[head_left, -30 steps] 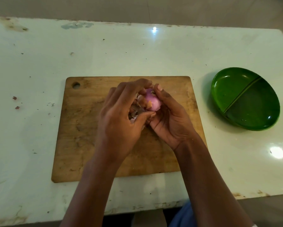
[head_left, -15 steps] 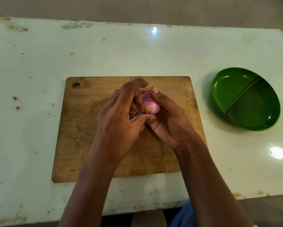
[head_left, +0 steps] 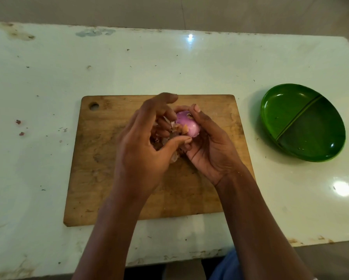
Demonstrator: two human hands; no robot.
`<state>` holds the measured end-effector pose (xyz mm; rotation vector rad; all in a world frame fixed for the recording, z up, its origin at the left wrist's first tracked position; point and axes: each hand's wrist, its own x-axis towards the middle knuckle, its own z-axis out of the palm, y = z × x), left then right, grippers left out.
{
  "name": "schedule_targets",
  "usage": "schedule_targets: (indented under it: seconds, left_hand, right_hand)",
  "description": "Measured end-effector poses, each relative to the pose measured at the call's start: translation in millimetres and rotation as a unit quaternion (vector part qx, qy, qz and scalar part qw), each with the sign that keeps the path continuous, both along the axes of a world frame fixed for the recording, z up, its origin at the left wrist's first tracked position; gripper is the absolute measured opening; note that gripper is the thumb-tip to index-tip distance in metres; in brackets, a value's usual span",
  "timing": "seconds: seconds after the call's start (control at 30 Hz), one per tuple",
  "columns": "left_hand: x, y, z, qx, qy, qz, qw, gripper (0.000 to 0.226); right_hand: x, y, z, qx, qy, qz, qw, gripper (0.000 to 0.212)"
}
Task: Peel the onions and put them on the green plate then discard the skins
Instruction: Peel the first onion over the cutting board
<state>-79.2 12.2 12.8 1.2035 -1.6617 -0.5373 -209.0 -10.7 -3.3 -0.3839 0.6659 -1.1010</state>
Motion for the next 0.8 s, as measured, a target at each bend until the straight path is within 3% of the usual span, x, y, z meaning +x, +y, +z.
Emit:
schedule_targets:
  seconds: [0.1, 0.5, 0.67, 0.8]
  left_hand:
    - [-0.5, -0.6, 1.1, 0.007, 0.025, -0.001, 1.000, 0.050]
    - [-0.1, -0.8, -5.7, -0.017, -0.029, 0.012, 0.999, 0.028]
    - [-0.8, -0.3, -7.3, -0.009, -0.031, 0.008, 0.999, 0.020]
    - [1.1, 0.0, -9.9, 0.001, -0.032, 0.009, 0.999, 0.025]
  right_hand:
    - [-0.4, 0.3, 0.1, 0.010, 0.007, -0.012, 1.000, 0.022]
    - [3.4, 2.3, 4.3, 0.023, 0.035, -0.004, 0.999, 0.021]
    - [1.4, -2.3, -1.3, 0.089, 0.035, -0.072, 0.993, 0.048]
    - [-5.4, -4.9, -2.6, 0.122, -0.007, -0.129, 0.984, 0.046]
